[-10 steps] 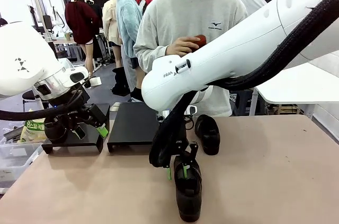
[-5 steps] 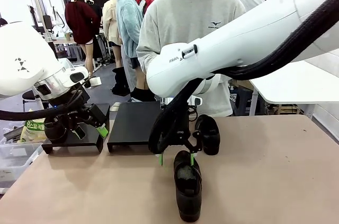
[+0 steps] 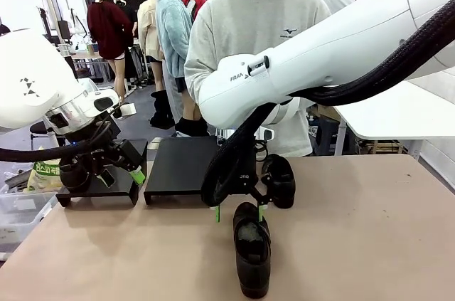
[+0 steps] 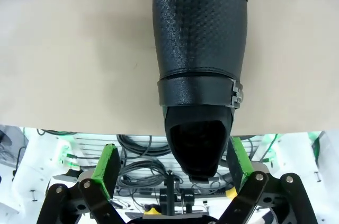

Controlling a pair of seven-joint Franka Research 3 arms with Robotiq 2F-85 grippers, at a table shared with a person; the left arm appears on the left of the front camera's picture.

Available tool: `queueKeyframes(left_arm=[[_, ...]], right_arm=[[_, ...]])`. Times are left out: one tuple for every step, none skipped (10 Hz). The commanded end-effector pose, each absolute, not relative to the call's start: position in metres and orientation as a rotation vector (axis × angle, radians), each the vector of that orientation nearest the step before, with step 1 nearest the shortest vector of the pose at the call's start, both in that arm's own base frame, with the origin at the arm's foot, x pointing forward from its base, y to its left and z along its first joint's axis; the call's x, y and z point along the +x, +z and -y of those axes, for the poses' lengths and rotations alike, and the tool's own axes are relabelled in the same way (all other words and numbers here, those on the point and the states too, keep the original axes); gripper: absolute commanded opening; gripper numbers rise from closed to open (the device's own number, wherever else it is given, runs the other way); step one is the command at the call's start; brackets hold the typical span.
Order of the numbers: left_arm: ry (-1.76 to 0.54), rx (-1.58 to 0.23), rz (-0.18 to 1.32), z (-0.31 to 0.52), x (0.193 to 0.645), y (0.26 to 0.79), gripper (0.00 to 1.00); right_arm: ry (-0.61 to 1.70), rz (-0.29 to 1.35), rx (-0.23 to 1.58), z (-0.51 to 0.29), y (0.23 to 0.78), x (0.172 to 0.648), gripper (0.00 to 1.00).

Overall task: Organize the shoes by placing them on the stand.
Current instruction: Place the Shoe from the middle of the table onto the Shoes Stand.

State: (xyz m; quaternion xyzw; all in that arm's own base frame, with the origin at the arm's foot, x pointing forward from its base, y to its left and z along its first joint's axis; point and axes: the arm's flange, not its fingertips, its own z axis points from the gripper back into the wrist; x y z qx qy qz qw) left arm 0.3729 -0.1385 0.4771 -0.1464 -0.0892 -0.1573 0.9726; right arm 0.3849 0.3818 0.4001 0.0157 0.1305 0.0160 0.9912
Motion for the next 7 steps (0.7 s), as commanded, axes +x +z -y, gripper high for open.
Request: queueKeyframes(left_arm=[[-0.325,-0.300,0.196,0.137,0.373,0.475,1.00],[-0.325,-0.300,0.196,0.137,0.373,0.475,1.00],[-0.325,-0.300,0.196,0.137,0.373,0.475,1.00],[-0.325,-0.300,0.196,0.137,0.373,0.475,1.00],[-0.325,-0.300,0.196,0.137,0.373,0.475,1.00],[-0.325,-0.300,0.196,0.137,0.373,0.475,1.00],[-0.325,-0.300,0.196,0.137,0.373,0.475,1.00]], right_arm=[[0.035,-0.254,0.037,-0.385,0.400,0.388,1.00],[0.032,-0.262,0.032,-0.382,0.400,0.385,1.00],[0.121,-0.161,-0.021,-0.386,0.419,0.379,1.00],[0.176,-0.084,-0.023,-0.374,0.449,0.374,1.00],[0.204,-0.054,-0.007,-0.352,0.468,0.371,1.00],[0.197,-0.071,0.007,-0.319,0.476,0.378,1.00],[0.184,-0.088,0.007,-0.283,0.474,0.387,1.00]])
